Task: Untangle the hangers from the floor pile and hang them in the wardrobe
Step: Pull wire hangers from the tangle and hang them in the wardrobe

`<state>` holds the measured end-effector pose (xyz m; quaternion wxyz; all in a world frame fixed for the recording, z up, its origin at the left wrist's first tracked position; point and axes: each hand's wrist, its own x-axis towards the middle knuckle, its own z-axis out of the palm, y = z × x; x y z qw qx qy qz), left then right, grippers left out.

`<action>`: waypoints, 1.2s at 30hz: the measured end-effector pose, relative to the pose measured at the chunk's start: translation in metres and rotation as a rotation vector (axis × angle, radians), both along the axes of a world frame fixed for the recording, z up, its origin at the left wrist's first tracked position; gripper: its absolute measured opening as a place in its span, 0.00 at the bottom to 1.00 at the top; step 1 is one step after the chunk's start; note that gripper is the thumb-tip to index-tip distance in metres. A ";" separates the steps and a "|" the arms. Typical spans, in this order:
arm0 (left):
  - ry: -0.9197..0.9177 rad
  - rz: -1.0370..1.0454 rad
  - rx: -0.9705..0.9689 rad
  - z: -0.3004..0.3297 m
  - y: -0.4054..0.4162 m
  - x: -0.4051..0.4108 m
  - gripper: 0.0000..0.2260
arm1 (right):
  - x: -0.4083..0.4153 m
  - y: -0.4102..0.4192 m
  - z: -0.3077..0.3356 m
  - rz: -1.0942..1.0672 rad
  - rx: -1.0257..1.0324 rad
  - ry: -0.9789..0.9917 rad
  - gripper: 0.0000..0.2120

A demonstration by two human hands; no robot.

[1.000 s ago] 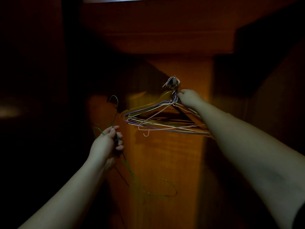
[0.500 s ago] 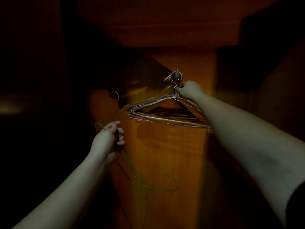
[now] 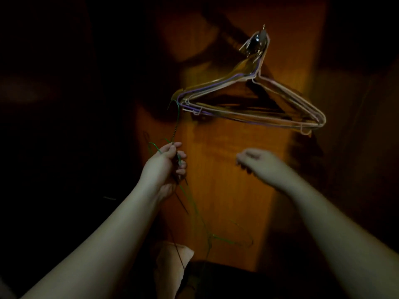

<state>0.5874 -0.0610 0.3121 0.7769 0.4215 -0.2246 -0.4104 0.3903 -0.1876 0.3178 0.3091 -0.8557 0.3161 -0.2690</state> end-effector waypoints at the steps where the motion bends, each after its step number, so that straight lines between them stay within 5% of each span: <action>1: 0.004 -0.009 0.008 -0.005 0.000 -0.001 0.09 | 0.001 0.004 -0.028 0.041 0.090 0.053 0.12; 6: 0.037 -0.045 0.030 -0.026 0.001 -0.009 0.10 | -0.003 0.026 -0.158 0.198 0.448 0.286 0.16; 10: 0.079 -0.034 0.035 -0.044 0.001 -0.011 0.10 | -0.013 0.061 -0.212 0.292 0.769 0.076 0.36; 20: 0.145 0.035 0.032 -0.076 0.004 -0.012 0.10 | -0.031 0.088 -0.217 0.319 0.984 -0.227 0.18; 26: 0.172 0.076 0.047 -0.084 0.007 -0.013 0.11 | -0.047 0.079 -0.217 0.277 0.955 -0.352 0.08; 34: 0.179 0.195 0.072 -0.089 0.009 -0.022 0.11 | -0.064 0.073 -0.207 0.110 0.856 -0.432 0.16; 36: 0.173 0.213 0.087 -0.091 0.008 -0.025 0.09 | -0.063 0.074 -0.200 0.038 0.778 -0.453 0.08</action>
